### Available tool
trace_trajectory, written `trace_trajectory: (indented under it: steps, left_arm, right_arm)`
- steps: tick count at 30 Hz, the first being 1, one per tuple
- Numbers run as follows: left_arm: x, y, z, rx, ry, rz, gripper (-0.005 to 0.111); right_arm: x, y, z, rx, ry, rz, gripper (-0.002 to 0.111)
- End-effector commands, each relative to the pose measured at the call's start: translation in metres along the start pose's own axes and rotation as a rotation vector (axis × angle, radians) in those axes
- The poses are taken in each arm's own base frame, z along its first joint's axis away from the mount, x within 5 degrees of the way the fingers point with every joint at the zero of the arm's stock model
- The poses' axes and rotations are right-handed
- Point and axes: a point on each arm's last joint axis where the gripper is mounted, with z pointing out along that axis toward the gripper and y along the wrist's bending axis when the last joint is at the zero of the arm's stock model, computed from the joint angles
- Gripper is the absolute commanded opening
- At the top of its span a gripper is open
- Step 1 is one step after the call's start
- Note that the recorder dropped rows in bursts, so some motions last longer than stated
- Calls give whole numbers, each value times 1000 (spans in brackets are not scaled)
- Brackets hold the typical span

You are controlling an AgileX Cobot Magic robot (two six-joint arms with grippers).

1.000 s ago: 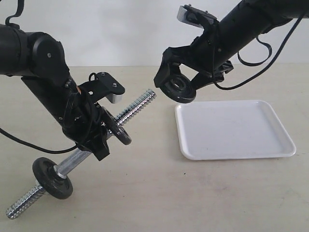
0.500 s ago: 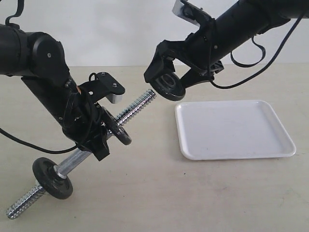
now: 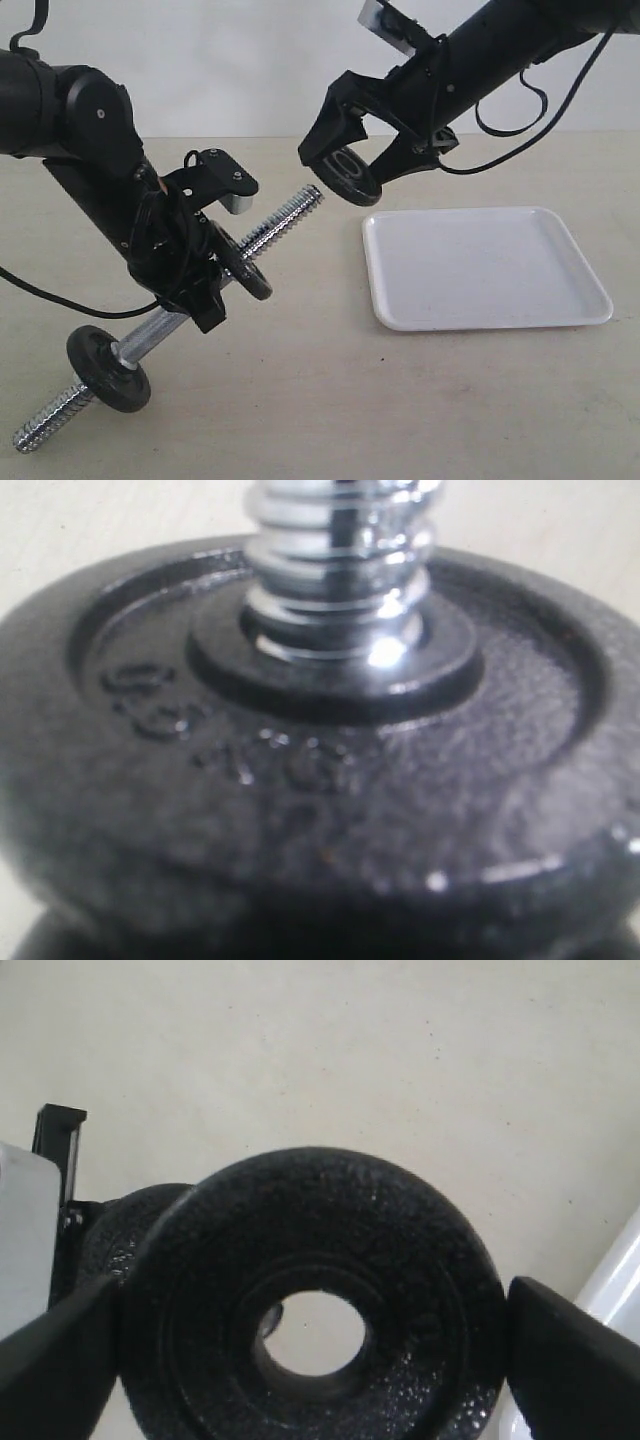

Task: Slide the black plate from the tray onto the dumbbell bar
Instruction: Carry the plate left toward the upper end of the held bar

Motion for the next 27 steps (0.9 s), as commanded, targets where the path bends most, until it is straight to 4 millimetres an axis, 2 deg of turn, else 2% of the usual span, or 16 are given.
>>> trace_trajectory:
  steps: [1, 4, 7, 14, 23, 27]
  left_arm:
    - [-13, 2, -35, -83, -152, 45, 4]
    - [-13, 2, -37, -90, -163, 45, 4]
    - [-13, 2, -37, -90, -163, 45, 4]
    - [-16, 1, -37, -72, -190, 50, 4]
    - [-20, 1, -38, -87, -229, 54, 4]
    - [-22, 2, -38, -105, -248, 67, 4]
  right_arm:
    - [-5, -7, -26, -67, -54, 31, 8]
    - [-6, -12, -38, -161, -77, 42, 8]
    - [-10, -19, -41, -216, -133, 59, 8]
    - [-9, -28, -30, -232, -123, 70, 8]
    - [-9, -28, -30, -232, -123, 71, 8]
    - [-9, -22, -24, -232, -101, 66, 8]
